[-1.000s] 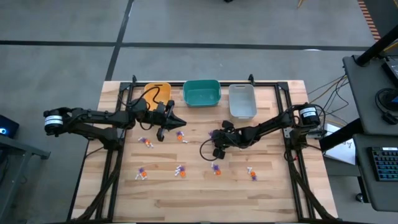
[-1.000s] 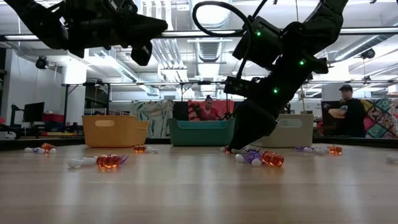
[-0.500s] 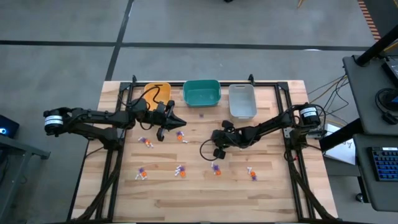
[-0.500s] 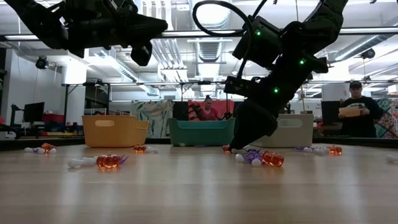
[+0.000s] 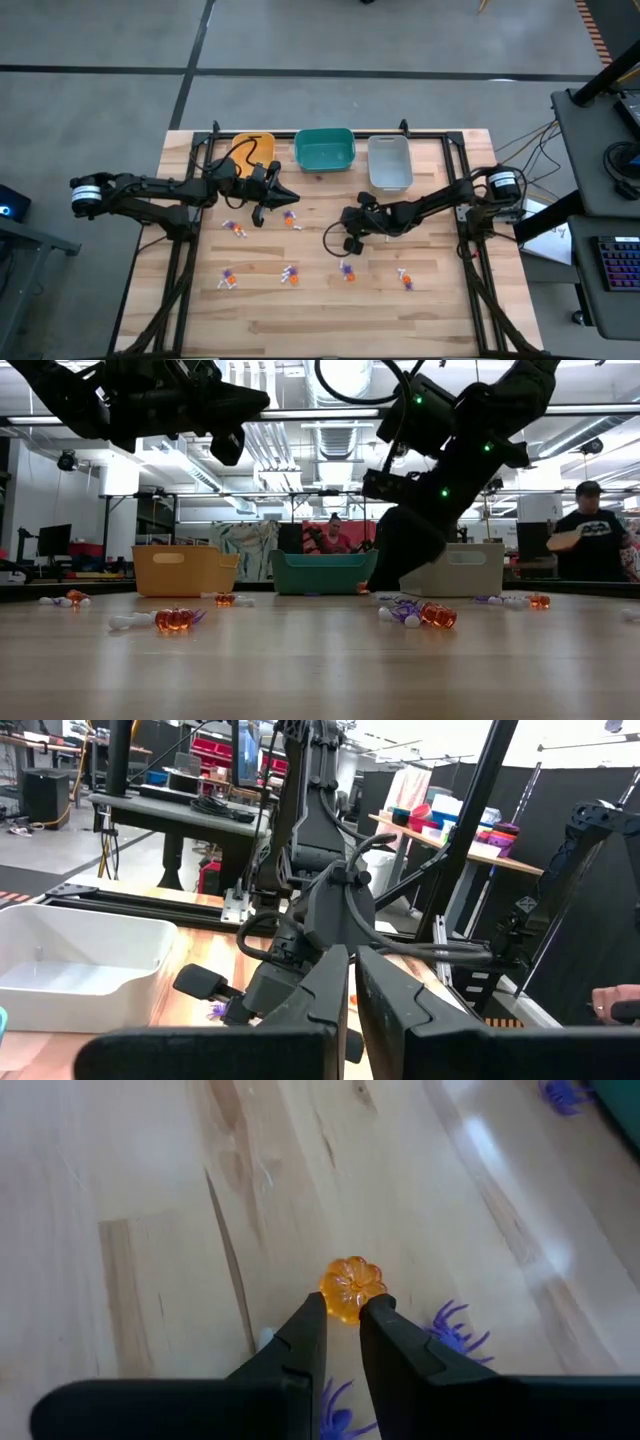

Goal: Sort Halloween decoration
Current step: Put the orange pumpkin toy into the white bin

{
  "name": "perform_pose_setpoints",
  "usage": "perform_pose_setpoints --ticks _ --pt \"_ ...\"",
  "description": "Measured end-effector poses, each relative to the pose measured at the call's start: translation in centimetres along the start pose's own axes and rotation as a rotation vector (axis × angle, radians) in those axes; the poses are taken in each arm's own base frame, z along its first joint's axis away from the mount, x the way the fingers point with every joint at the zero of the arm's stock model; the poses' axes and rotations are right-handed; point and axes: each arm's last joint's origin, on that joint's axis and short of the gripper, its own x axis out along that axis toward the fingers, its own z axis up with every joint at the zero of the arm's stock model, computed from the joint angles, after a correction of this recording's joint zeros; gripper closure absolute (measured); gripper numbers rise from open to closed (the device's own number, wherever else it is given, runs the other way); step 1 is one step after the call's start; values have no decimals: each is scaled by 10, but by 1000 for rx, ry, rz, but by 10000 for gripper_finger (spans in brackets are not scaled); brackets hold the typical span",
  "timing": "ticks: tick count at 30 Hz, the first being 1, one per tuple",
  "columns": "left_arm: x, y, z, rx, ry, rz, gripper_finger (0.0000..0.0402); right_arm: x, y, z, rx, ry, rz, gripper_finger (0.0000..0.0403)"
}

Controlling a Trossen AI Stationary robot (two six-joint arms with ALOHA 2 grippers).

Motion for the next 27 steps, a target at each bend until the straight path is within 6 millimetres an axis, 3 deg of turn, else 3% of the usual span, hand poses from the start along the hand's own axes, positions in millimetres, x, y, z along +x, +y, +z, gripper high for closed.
perform_pose_setpoints --ticks 8,13,21,27 --pt "0 0 0 0 -1 0 395 -24 -6 17 65 -91 10 351" --pt "0 0 0 1 -2 0 395 -45 -23 31 154 -152 1 351" --pt "0 0 0 1 -4 0 395 -81 -78 40 322 -167 -102 351" --pt "1 0 4 5 -12 -1 395 -101 -131 33 467 -125 -228 351"
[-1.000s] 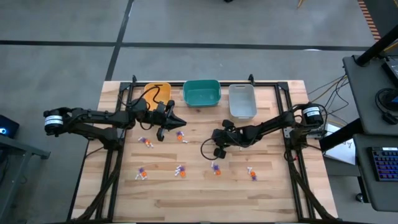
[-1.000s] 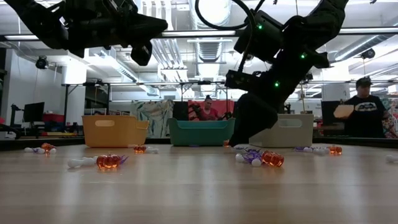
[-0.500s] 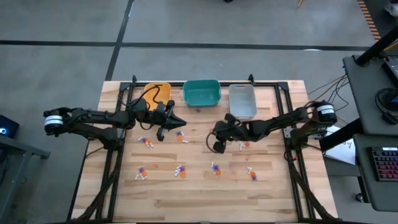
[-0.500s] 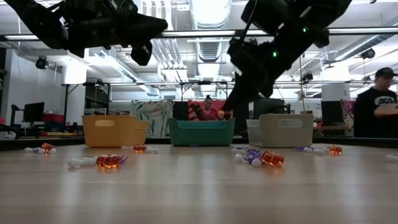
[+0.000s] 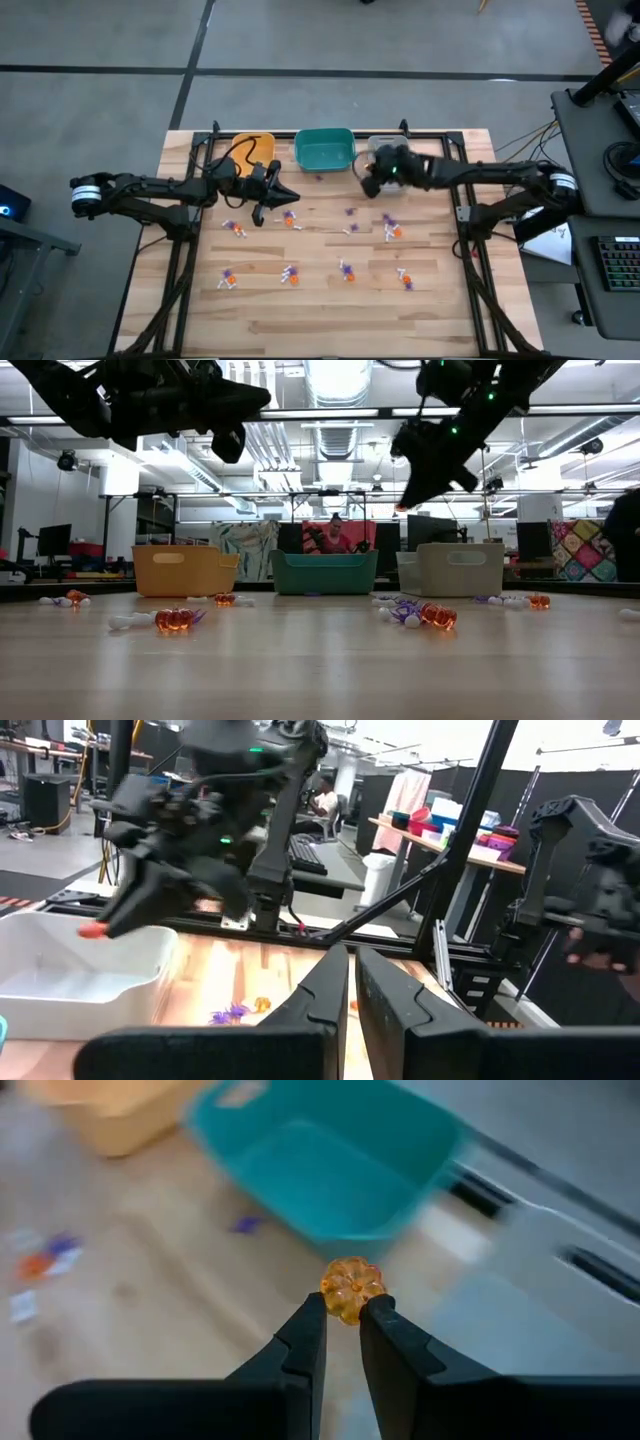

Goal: Sort Halloween decoration
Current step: Put the orange pumpkin toy into the white bin

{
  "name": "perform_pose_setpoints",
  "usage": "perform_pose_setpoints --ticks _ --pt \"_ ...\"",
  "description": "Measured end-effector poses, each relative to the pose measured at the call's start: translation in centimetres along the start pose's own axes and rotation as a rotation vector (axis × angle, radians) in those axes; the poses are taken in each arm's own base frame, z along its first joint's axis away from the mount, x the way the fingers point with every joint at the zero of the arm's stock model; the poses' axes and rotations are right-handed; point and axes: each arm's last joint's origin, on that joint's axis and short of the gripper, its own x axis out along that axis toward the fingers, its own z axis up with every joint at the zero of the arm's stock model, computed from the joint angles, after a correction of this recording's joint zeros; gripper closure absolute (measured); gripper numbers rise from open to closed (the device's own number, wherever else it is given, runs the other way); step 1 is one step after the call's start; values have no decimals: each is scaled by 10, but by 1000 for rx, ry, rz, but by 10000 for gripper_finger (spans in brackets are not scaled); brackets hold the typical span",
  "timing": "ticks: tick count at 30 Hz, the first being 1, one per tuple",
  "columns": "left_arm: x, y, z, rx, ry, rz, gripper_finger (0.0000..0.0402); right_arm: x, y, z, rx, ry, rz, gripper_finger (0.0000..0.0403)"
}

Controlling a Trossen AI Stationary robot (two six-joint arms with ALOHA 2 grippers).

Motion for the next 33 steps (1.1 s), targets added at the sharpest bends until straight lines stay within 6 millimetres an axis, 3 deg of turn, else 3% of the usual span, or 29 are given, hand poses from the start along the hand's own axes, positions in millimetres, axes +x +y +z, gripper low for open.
perform_pose_setpoints --ticks 7,12,33 --pt "1 0 5 7 -13 -3 395 14 -54 2 124 149 -81 351" --pt "2 0 5 7 -13 -3 395 21 -74 -4 122 241 -152 351" --pt "1 0 4 7 -13 -3 395 21 -76 -5 109 252 -160 339"
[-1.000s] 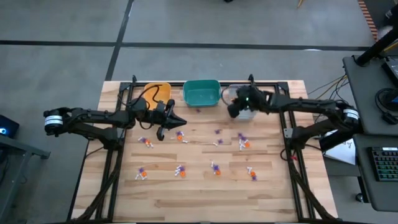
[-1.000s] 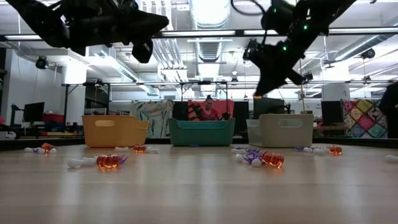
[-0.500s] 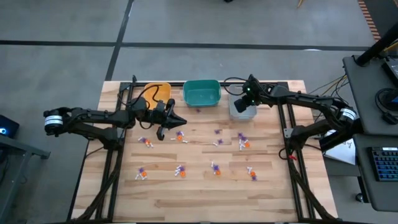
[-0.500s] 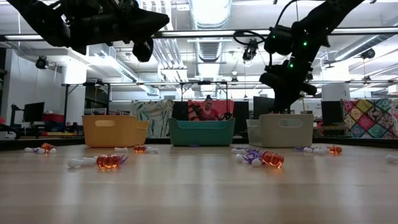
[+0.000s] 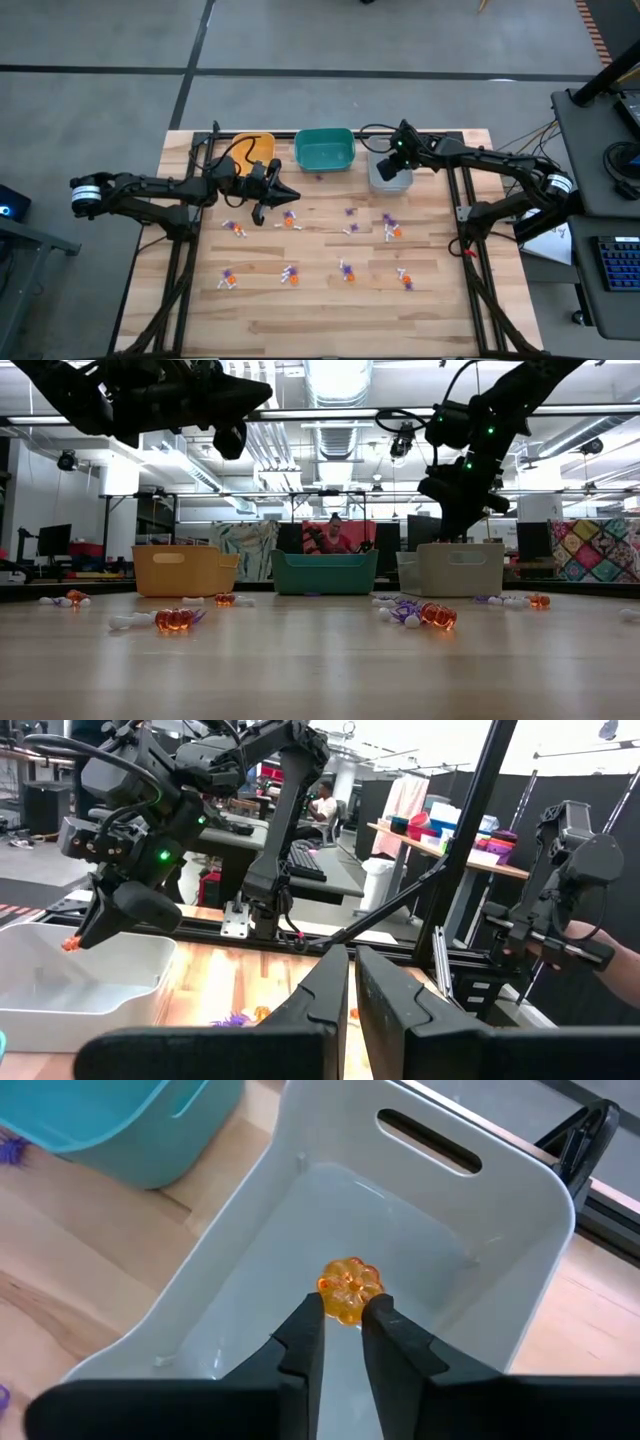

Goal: Sort Halloween decoration
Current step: Put the orange pumpkin toy into the white bin, then put the white bone toy into the yellow bin

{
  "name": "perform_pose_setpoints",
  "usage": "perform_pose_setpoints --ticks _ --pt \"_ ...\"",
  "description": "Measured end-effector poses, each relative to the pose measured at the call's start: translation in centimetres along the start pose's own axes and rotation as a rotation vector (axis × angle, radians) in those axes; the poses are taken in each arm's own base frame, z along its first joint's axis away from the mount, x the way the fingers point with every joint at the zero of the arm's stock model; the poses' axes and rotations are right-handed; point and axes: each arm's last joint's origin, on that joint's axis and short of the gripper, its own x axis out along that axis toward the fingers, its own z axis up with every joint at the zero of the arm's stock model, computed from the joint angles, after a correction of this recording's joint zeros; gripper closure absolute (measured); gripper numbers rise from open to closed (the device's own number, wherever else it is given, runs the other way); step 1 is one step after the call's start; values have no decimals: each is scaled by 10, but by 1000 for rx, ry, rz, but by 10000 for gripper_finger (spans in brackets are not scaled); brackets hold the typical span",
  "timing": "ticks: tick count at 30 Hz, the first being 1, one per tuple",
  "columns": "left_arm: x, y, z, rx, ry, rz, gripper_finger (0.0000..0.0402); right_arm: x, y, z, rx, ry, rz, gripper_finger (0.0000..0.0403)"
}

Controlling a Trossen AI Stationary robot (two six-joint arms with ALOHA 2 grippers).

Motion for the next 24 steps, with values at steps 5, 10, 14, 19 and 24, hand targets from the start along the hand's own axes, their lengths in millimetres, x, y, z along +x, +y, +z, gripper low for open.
perform_pose_setpoints --ticks 5,10,14,19,24 --pt "0 0 0 0 0 0 395 0 0 0 0 0 -1 299" --pt "0 0 0 0 1 0 395 0 0 0 0 0 -1 264" --pt "0 0 0 0 1 0 395 0 0 0 0 -1 -1 246" --pt "0 0 0 -4 1 1 395 -8 0 4 4 -32 11 239" --pt "0 1 0 -5 -7 34 395 -24 6 11 -29 -94 43 247"
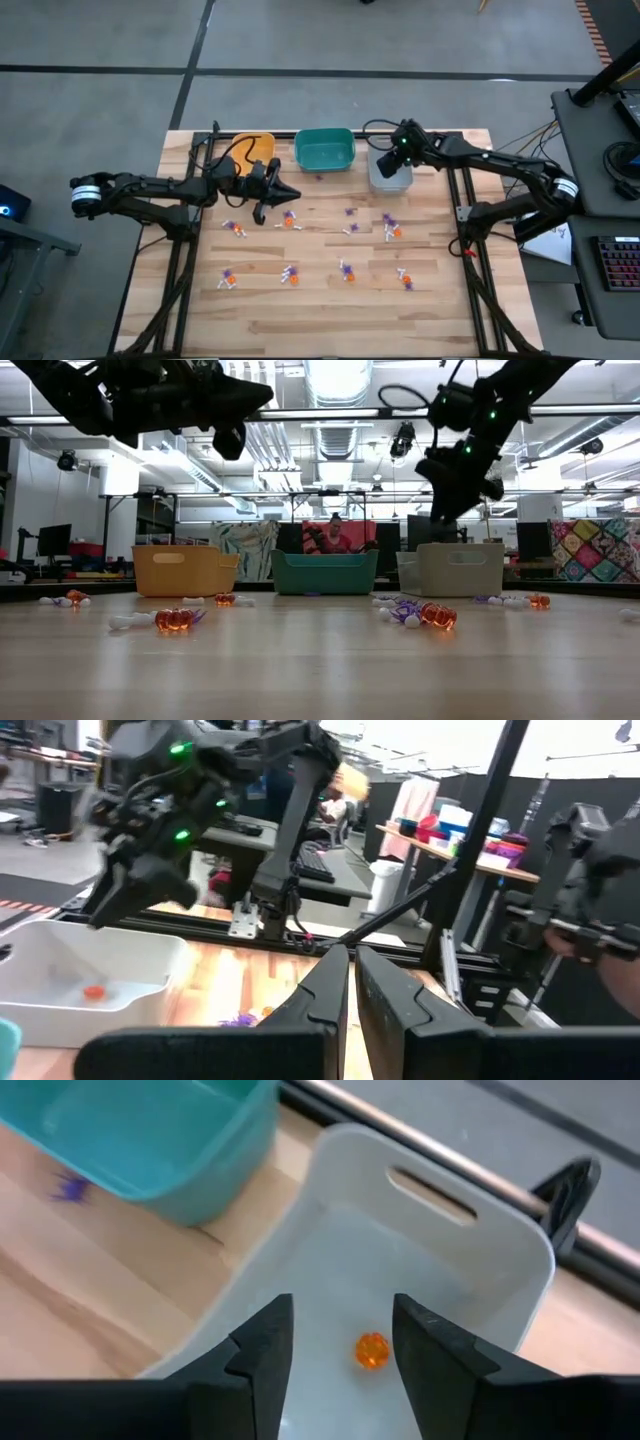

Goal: Sort Halloween decoration
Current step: Put the white bone toy into the yellow bin

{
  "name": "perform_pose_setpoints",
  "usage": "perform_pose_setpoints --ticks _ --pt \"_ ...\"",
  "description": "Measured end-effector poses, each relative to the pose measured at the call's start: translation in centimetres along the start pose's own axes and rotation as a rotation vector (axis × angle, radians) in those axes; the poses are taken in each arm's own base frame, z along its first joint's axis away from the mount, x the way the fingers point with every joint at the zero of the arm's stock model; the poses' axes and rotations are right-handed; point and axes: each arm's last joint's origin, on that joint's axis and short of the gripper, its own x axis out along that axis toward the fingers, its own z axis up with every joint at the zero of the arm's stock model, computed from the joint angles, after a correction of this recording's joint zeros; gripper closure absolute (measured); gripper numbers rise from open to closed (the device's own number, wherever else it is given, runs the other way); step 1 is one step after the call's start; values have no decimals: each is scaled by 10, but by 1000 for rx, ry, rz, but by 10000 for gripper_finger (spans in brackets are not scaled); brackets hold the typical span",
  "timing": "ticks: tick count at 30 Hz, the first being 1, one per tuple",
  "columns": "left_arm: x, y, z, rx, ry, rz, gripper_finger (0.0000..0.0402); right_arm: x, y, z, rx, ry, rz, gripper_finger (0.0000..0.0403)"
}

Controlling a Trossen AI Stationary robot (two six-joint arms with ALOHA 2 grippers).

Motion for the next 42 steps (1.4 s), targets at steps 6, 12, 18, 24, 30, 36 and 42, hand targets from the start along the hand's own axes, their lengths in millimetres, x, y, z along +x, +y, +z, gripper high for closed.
perform_pose_setpoints --ticks 6,12,18,24,30,36,42 --pt "0 3 -1 -10 -8 104 395 -18 8 4 -71 -76 47 264" --pt "-1 6 -2 -4 -21 196 395 -26 23 0 -145 -110 100 279" --pt "-1 7 -1 -21 -30 226 395 -31 44 -4 -206 -151 174 293" --pt "-1 8 -2 75 -13 247 395 -36 67 -18 -309 -155 250 306" --pt "-1 9 -5 227 41 272 395 -35 80 -38 -427 -125 289 321" --pt "-2 10 -12 200 103 265 395 -43 91 -42 -354 -102 380 336" --pt "-5 10 -19 149 195 272 395 -53 106 -54 -315 -18 549 344"
